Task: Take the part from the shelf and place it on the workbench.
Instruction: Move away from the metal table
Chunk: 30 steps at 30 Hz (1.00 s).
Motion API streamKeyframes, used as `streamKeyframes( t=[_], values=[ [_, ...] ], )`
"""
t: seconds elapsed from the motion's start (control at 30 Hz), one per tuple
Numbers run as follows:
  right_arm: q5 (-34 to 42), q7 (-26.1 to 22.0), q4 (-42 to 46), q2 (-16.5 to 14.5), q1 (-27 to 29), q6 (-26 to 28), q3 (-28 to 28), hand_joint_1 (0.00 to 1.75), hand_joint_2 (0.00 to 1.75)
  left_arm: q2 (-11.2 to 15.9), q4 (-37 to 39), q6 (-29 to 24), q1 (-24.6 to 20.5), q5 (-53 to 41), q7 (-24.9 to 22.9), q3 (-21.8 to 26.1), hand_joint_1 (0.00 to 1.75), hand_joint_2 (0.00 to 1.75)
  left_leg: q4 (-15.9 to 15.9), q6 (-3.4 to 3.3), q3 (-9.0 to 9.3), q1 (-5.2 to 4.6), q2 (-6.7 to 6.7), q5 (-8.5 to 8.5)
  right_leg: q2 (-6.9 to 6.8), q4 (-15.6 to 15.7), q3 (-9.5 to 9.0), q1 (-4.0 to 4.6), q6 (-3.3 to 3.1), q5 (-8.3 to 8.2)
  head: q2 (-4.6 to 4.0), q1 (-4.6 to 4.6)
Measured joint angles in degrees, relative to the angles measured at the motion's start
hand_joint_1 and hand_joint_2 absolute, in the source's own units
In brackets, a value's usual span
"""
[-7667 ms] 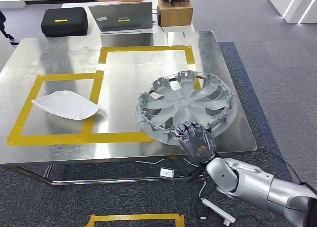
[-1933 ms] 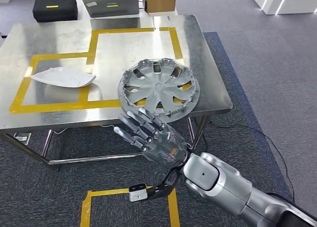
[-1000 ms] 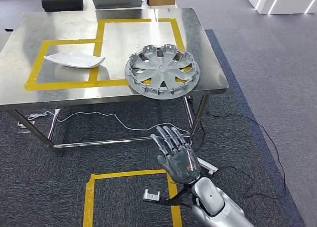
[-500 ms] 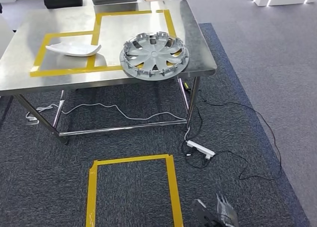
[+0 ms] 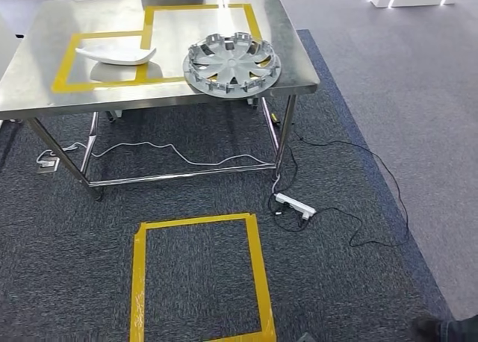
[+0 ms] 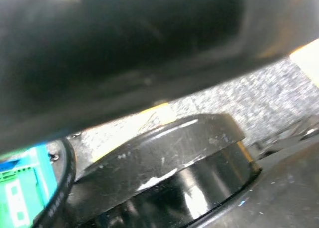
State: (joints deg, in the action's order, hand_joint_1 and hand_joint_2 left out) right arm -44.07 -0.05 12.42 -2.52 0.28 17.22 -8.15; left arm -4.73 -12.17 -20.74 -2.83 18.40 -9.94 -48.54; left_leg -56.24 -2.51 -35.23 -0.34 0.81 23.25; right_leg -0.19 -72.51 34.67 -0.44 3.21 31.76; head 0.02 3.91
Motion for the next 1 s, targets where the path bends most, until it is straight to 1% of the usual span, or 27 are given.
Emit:
streamKeyframes(
  t=[0.03, 0.07, 0.1, 0.13, 0.17, 0.2, 0.23, 0.27, 0.3, 0.37, 0.4, 0.43, 0.47, 0.5, 0.53, 0.57, 0.63, 0.67, 0.73, 0.77, 0.8, 0.83, 0.87, 0.9, 0.93, 0.97, 1.0],
  values=[
    [-0.44, 0.28, -0.16, -0.02, -0.16, -0.28, 0.00, 0.00, 0.00, -0.04, 0.00, 0.00, -0.04, 0.09, 0.04, 0.10, 0.00, 0.00, -0.24, 0.24, -1.00, 0.00, 0.00, -0.82, 0.01, 3.41, -3.29, -0.08, 0.00, -1.17, 0.00, 0.02],
    [-0.92, 0.50, -0.25, -0.06, -0.34, -0.44, 0.01, 0.00, 0.00, -0.10, 0.00, 0.00, -0.07, 0.17, 0.09, 0.20, 0.00, 0.00, -0.54, 0.51, -1.79, -0.06, -0.02, -1.50, 0.04, 8.59, -7.47, -0.13, -0.08, -0.92, 0.01, 0.15],
    [-1.32, 0.67, -0.31, -0.10, -0.59, -0.52, 0.01, 0.00, 0.00, -0.14, 0.00, -0.01, -0.10, 0.21, 0.15, 0.29, 0.00, 0.00, -0.79, 0.80, -2.34, -0.13, -0.01, -2.21, 0.10, 13.70, -11.02, -0.15, -0.35, 0.37, 0.02, 0.23],
    [-1.64, 0.79, -0.40, -0.16, -0.80, -0.56, 0.02, 0.00, 0.00, -0.17, 0.01, -0.01, -0.14, 0.25, 0.20, 0.37, 0.00, 0.00, -0.87, 1.11, -2.67, -0.18, 0.01, -2.91, 0.16, 17.36, -13.29, -0.09, -0.71, 1.74, 0.03, 0.30],
    [-1.86, 0.88, -0.51, -0.22, -0.96, -0.58, 0.02, 0.00, 0.00, -0.20, 0.01, -0.02, -0.13, 0.30, 0.25, 0.46, 0.00, 0.00, -0.82, 1.44, -2.88, -0.17, 0.03, -3.62, 0.21, 19.43, -14.32, 0.04, -1.20, 2.49, 0.04, 0.37],
    [-1.97, 0.94, -0.65, -0.33, -1.05, -0.61, 0.03, 0.00, 0.00, -0.20, 0.03, -0.06, -0.08, 0.36, 0.28, 0.55, 0.00, 0.00, -0.79, 1.80, -3.02, -0.10, 0.05, -4.25, 0.17, 19.65, -13.88, 0.06, -1.83, 2.47, 0.04, 0.29],
    [-2.04, 1.01, -0.81, -0.44, -1.06, -0.64, 0.03, 0.00, 0.00, -0.20, 0.05, -0.11, 0.00, 0.45, 0.30, 0.62, 0.00, 0.00, -1.08, 2.20, -3.21, 0.02, -0.02, -3.83, 0.03, 19.38, -13.28, 0.07, -2.40, 1.94, 0.04, 0.25],
    [-2.09, 1.07, -0.92, -0.53, -1.03, -0.68, 0.04, 0.00, 0.00, -0.21, 0.07, -0.17, 0.13, 0.54, 0.30, 0.67, 0.00, 0.00, -2.15, 2.58, -3.45, 0.12, -0.11, -2.10, -0.16, 19.24, -12.67, 0.05, -2.98, 1.32, 0.03, 0.16],
    [-2.11, 1.11, -1.03, -0.60, -0.99, -0.70, 0.04, 0.00, 0.00, -0.20, 0.09, -0.22, 0.26, 0.62, 0.29, 0.69, 0.00, 0.00, -4.31, 2.93, -3.79, 0.21, -0.21, 0.89, -0.33, 19.17, -11.93, 0.01, -3.47, 0.59, 0.02, 0.01],
    [-2.14, 1.16, -1.13, -0.61, -0.92, -0.71, 0.04, 0.00, 0.00, -0.15, 0.09, -0.26, 0.37, 0.70, 0.29, 0.73, 0.00, 0.00, -11.33, 3.43, -4.45, 0.38, -0.33, 7.73, -0.49, 18.90, -10.15, 0.14, -3.89, -0.90, 0.00, -0.25],
    [-2.15, 1.15, -1.16, -0.61, -0.92, -0.71, 0.04, 0.00, 0.00, -0.13, 0.09, -0.26, 0.37, 0.70, 0.30, 0.74, 0.00, 0.00, -14.99, 3.57, -4.55, 0.42, -0.35, 9.49, -0.52, 18.63, -9.11, 0.21, -3.91, -1.63, 0.00, -0.33],
    [-2.15, 1.15, -1.19, -0.62, -0.94, -0.71, 0.04, 0.00, 0.00, -0.11, 0.09, -0.26, 0.35, 0.70, 0.30, 0.74, 0.00, 0.00, -17.52, 3.62, -4.21, 0.45, -0.36, 9.62, -0.56, 18.22, -8.05, 0.26, -3.85, -2.28, 0.00, -0.37],
    [-2.15, 1.15, -1.22, -0.62, -0.97, -0.71, 0.04, 0.00, 0.44, -0.10, 0.09, -0.26, 0.34, 0.70, 0.29, 0.75, 0.00, 0.00, -18.34, 3.59, -3.22, 0.46, -0.37, 8.49, -0.59, 17.67, -6.88, 0.29, -3.76, -2.85, 0.00, -0.38],
    [-2.15, 1.16, -1.25, -0.62, -0.98, -0.71, 0.04, 0.00, 0.87, -0.10, 0.09, -0.26, 0.34, 0.70, 0.30, 0.75, 0.00, 0.00, -17.06, 3.47, -1.40, 0.46, -0.39, 6.85, -0.61, 17.05, -5.73, 0.30, -3.66, -3.33, 0.00, -0.39],
    [-2.15, 1.16, -1.27, -0.62, -0.99, -0.70, 0.04, 0.00, 1.31, -0.09, 0.09, -0.27, 0.33, 0.70, 0.30, 0.77, 0.00, 0.00, -13.99, 3.27, 1.23, 0.46, -0.45, 5.64, -0.60, 16.41, -4.64, 0.30, -3.53, -3.75, 0.00, -0.40],
    [-2.15, 1.16, -1.28, -0.63, -1.01, -0.69, 0.04, 0.00, 1.75, -0.09, 0.09, -0.29, 0.32, 0.70, 0.31, 0.79, 0.00, 0.00, -9.68, 2.99, 4.27, 0.40, -0.56, 5.57, -0.56, 15.78, -3.62, 0.36, -3.33, -4.11, 0.00, -0.40],
    [-2.20, 1.16, -1.30, -0.67, -1.04, -0.81, 0.04, 0.00, 1.75, -0.10, 0.09, -0.40, 0.26, 0.73, 0.38, 0.92, 0.00, 0.00, -2.62, 2.34, 8.52, 0.22, -0.75, 7.19, -0.51, 15.01, -2.27, 0.45, -2.76, -4.92, 0.00, -0.37],
    [-2.23, 1.16, -1.31, -0.69, -1.08, -1.02, 0.05, 0.00, 1.75, -0.11, 0.09, -0.46, 0.22, 0.75, 0.42, 1.01, 0.00, 0.00, -0.97, 1.97, 9.15, 0.08, -0.80, 7.86, -0.52, 14.88, -1.83, 0.46, -2.41, -5.42, 0.00, -0.34],
    [-2.35, 1.14, -1.41, -0.67, -1.05, -1.54, 0.07, 0.00, 1.75, -0.17, 0.10, -0.52, 0.23, 0.80, 0.48, 1.16, 0.00, 0.00, -0.31, 1.12, 8.29, 0.07, -0.63, 7.17, -0.43, 14.78, -1.13, 0.35, -1.69, -5.94, 0.00, -0.41],
    [-2.43, 1.14, -1.47, -0.64, -1.03, -1.72, 0.08, 0.00, 1.75, -0.21, 0.10, -0.52, 0.22, 0.81, 0.48, 1.21, 0.00, 0.00, -0.16, 0.58, 7.62, 0.15, -0.49, 6.48, -0.31, 14.15, -0.67, 0.30, -1.36, -4.90, -0.01, -0.40],
    [-2.51, 1.15, -1.53, -0.61, -0.99, -1.86, 0.09, 0.00, 1.75, -0.25, 0.11, -0.52, 0.22, 0.83, 0.47, 1.24, 0.00, 0.00, 0.01, 0.12, 6.80, 0.25, -0.35, 5.70, -0.18, 12.61, 0.10, 0.25, -1.09, -2.79, -0.01, -0.35],
    [-2.59, 1.15, -1.57, -0.58, -1.00, -1.97, 0.10, 0.00, 1.75, -0.29, 0.11, -0.51, 0.16, 0.83, 0.46, 1.27, 0.00, 0.00, 0.03, -0.21, 5.87, 0.28, -0.23, 4.91, -0.05, 9.91, 1.00, 0.15, -0.88, 0.22, -0.01, -0.27],
    [-2.63, 1.17, -1.57, -0.58, -1.04, -2.06, 0.11, 0.00, 1.31, -0.33, 0.11, -0.51, 0.14, 0.84, 0.45, 1.29, 0.00, 0.00, 0.00, -0.41, 4.89, 0.24, -0.19, 4.13, -0.02, 6.50, 1.93, 0.10, -0.69, 3.09, -0.01, -0.11],
    [-2.62, 1.20, -1.58, -0.58, -1.07, -2.14, 0.13, 0.00, 0.87, -0.36, 0.11, -0.50, 0.13, 0.84, 0.43, 1.32, 0.00, 0.00, -0.05, -0.44, 3.87, 0.18, -0.13, 3.32, 0.00, 3.03, 2.63, 0.02, -0.53, 4.94, 0.00, -0.01],
    [-2.57, 1.26, -1.58, -0.57, -1.12, -2.18, 0.13, 0.00, 0.44, -0.37, 0.11, -0.46, 0.12, 0.85, 0.40, 1.35, 0.00, 0.00, -0.10, -0.39, 2.82, 0.13, -0.07, 2.54, 0.00, 0.40, 2.72, -0.05, -0.40, 5.27, 0.00, 0.00],
    [-2.52, 1.33, -1.58, -0.57, -1.16, -2.21, 0.13, 0.00, 0.00, -0.37, 0.11, -0.39, 0.11, 0.86, 0.35, 1.38, 0.00, 0.00, -0.17, -0.27, 1.73, 0.11, -0.01, 1.79, 0.00, -0.64, 2.08, -0.10, -0.32, 3.98, 0.00, 0.02],
    [-2.48, 1.42, -1.58, -0.56, -1.19, -2.24, 0.13, 0.00, 0.00, -0.38, 0.11, -0.27, 0.09, 0.89, 0.28, 1.41, 0.00, 0.00, -0.25, -0.10, 0.63, 0.12, 0.02, 1.06, -0.01, 0.19, 0.50, -0.17, -0.29, 1.81, 0.00, 0.02]
  ],
)
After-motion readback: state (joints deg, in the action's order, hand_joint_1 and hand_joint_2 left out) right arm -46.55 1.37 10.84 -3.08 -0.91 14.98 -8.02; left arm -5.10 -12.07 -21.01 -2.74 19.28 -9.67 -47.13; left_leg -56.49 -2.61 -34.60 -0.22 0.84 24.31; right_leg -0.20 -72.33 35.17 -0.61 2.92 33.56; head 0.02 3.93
